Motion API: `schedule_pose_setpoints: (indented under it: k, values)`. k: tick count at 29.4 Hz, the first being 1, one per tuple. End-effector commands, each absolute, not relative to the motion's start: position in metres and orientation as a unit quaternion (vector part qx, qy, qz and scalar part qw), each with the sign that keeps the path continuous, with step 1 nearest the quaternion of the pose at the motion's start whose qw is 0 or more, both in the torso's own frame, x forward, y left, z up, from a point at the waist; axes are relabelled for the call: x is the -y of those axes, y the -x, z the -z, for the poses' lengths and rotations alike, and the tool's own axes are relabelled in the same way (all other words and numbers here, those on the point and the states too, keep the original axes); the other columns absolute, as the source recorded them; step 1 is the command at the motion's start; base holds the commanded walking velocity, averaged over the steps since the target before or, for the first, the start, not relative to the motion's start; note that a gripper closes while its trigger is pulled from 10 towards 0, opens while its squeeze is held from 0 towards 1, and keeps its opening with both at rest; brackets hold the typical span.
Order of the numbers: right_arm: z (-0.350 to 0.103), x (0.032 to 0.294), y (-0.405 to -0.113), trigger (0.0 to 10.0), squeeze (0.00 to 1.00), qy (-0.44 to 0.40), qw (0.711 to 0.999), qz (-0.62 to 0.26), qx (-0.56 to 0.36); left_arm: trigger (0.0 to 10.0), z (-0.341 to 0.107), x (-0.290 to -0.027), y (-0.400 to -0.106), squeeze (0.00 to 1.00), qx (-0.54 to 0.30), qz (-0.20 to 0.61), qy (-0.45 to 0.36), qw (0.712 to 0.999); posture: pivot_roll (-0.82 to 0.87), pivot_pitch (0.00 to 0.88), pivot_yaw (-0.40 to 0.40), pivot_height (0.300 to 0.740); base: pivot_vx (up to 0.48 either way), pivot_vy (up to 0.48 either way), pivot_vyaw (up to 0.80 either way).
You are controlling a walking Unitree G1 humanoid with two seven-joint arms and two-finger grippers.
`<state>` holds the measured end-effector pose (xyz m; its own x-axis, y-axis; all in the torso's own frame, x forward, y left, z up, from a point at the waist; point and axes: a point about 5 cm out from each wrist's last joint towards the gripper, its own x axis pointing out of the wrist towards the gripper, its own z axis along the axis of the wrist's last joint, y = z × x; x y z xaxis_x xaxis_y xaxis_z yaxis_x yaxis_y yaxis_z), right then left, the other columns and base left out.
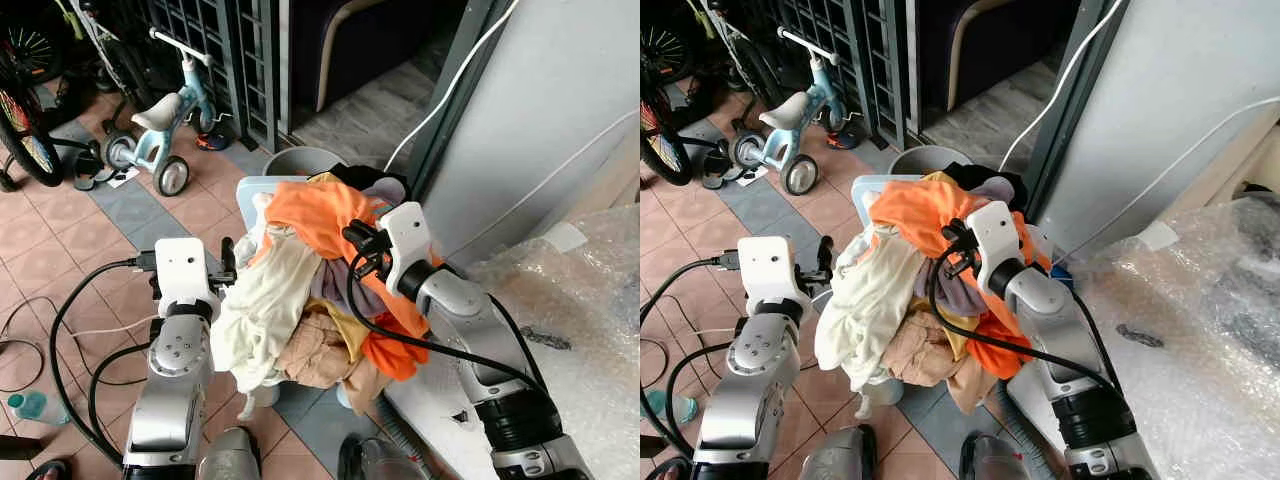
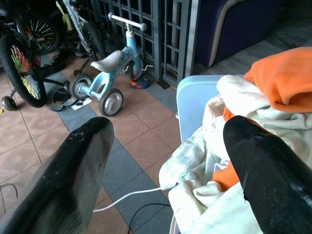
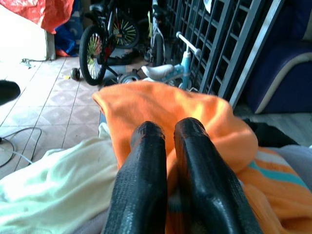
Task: Clothes washing
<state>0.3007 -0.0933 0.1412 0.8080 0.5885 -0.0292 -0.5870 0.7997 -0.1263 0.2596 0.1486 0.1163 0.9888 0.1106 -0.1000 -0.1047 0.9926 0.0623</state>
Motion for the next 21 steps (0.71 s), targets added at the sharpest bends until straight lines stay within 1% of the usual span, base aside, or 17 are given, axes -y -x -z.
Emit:
schedule_pose_setpoints:
  k: [1,6,8,12,16,18,21]
  values:
    - [-0.153,0.090,-0.306,10.0,1.00,0.075,0.948,-0.309,0.034,10.0,-0.115,-0.147,-0.258,0.00,-0.056,-0.051,-0.030,0.997,0.08,0.103,-0.048,0.740,0.000,0.000,0.00]
    - [-0.151,0.089,-0.312,10.0,1.00,0.107,0.945,-0.309,0.024,10.0,-0.115,-0.147,-0.258,0.00,-0.057,-0.049,-0.031,0.997,0.08,0.106,-0.047,0.740,0.000,0.000,0.00]
    - [-0.150,0.092,-0.319,10.0,1.00,0.129,0.948,-0.291,0.021,10.0,-0.115,-0.147,-0.258,0.00,-0.057,-0.049,-0.032,0.997,0.08,0.106,-0.049,0.740,0.000,0.000,0.00]
    - [-0.138,0.105,-0.324,10.0,1.00,0.173,0.952,-0.251,-0.014,10.0,-0.114,-0.148,-0.256,0.00,-0.059,-0.051,-0.032,0.996,0.09,0.111,-0.052,0.740,0.000,0.000,0.00]
    - [-0.129,0.114,-0.324,10.0,1.00,0.182,0.954,-0.236,-0.038,10.0,-0.114,-0.148,-0.256,0.00,-0.059,-0.050,-0.032,0.996,0.09,0.111,-0.052,0.740,0.000,0.000,0.00]
    - [-0.124,0.127,-0.324,10.0,1.00,0.187,0.958,-0.210,-0.056,10.0,-0.114,-0.147,-0.256,0.00,-0.059,-0.048,-0.032,0.997,0.08,0.112,-0.049,0.740,0.000,0.000,0.00]
    - [-0.121,0.134,-0.323,10.0,1.00,0.180,0.960,-0.201,-0.074,10.0,-0.114,-0.147,-0.257,0.00,-0.060,-0.046,-0.031,0.997,0.08,0.112,-0.047,0.740,0.000,0.000,0.00]
